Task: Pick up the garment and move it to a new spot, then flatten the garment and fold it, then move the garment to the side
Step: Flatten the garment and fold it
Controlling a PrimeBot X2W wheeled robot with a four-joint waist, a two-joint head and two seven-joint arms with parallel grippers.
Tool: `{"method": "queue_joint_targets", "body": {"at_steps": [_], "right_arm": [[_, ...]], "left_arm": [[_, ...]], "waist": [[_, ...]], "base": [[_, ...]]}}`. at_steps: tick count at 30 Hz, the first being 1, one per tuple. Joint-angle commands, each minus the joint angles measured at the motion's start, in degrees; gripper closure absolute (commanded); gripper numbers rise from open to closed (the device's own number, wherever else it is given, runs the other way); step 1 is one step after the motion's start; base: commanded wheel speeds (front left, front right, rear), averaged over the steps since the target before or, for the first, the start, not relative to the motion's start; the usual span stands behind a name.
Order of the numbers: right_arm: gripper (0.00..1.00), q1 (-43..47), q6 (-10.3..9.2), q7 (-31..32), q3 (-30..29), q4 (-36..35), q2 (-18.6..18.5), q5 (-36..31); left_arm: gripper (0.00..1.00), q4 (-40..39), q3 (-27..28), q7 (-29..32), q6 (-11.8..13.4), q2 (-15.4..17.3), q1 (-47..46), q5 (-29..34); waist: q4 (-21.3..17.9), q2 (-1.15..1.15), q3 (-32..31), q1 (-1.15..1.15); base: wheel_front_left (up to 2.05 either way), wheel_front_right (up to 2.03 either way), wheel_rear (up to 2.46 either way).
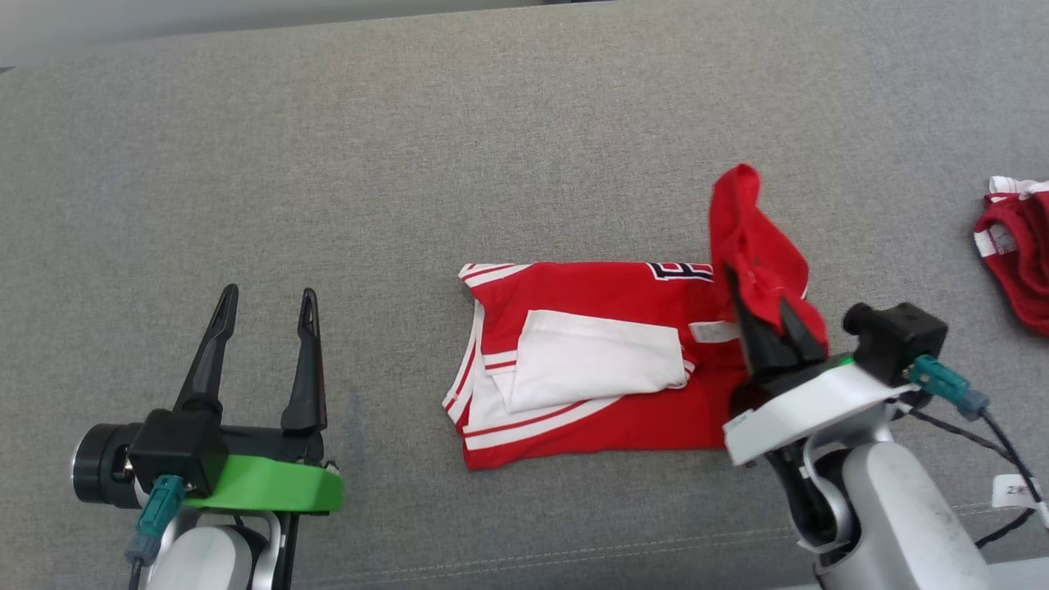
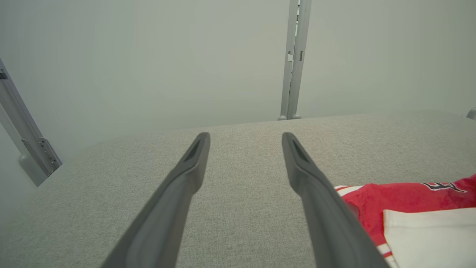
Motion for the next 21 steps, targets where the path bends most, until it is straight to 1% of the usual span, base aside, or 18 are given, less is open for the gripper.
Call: {"method": "queue_joint_targets", "body": {"at_steps": [1,3,6,9,10,17,21], "right_arm": [[1.0,0.6,-0.03,1.0,3.2,-1.1,0.7,1.3],[1.0,0.3,-0.03,1.6,6.5,-0.7,1.3,1.6],[1.0,-1.2,-0.03,1.3,10.6,1.9,2.1,2.9],[1.0,-2.9,-0.02,-0.1,13.9,5.8,2.5,4.6],[1.0,-4.4,-0.02,-1.5,15.5,8.5,2.6,5.6],[1.0,-9.2,-0.02,-5.4,20.2,16.9,2.7,10.1],[1.0,-11.4,-0.02,-6.4,21.8,19.6,2.8,11.4]], "left_arm": [[0.0,0.1,-0.1,0.1,-0.1,0.1,-0.1,0.4],[0.0,0.2,-0.3,0.1,-0.2,-0.1,-0.3,0.3],[0.0,0.4,-0.8,0.1,-0.5,-0.6,-0.8,0.1],[0.0,0.5,-1.2,0.1,-0.7,-1.0,-1.1,0.1],[0.0,0.8,-1.4,0.1,-0.9,-1.3,-1.4,0.1],[0.0,1.8,-2.0,0.0,-1.8,-2.0,-2.2,0.3],[0.0,2.0,-2.1,0.0,-2.1,-2.3,-2.8,0.6]], "waist": [[0.4,0.0,-0.1,0.0],[0.8,0.0,-0.1,0.0],[1.6,0.0,0.1,0.0],[2.4,0.0,0.3,0.0],[3.0,0.0,0.5,0.0],[4.7,0.0,1.4,0.0],[5.1,0.0,2.0,0.0]], "base": [[0.0,0.0,0.0],[0.0,0.0,0.0],[0.0,0.0,0.0],[0.0,0.0,0.0],[0.0,0.0,0.0],[0.0,0.0,0.0],[0.0,0.0,0.0]]}}
